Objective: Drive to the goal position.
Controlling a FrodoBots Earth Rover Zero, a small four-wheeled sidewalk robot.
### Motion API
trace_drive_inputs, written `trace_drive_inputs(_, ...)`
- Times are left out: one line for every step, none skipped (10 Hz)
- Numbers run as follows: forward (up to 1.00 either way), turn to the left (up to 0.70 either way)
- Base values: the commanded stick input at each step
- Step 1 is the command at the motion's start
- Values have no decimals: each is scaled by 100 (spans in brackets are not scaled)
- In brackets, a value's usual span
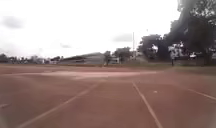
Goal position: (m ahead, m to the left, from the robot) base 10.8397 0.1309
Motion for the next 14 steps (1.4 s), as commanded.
trace_drive_inputs(70,0)
trace_drive_inputs(70,0)
trace_drive_inputs(70,0)
trace_drive_inputs(70,0)
trace_drive_inputs(70,0)
trace_drive_inputs(70,0)
trace_drive_inputs(70,0)
trace_drive_inputs(70,0)
trace_drive_inputs(70,0)
trace_drive_inputs(70,0)
trace_drive_inputs(70,0)
trace_drive_inputs(70,0)
trace_drive_inputs(70,0)
trace_drive_inputs(70,0)
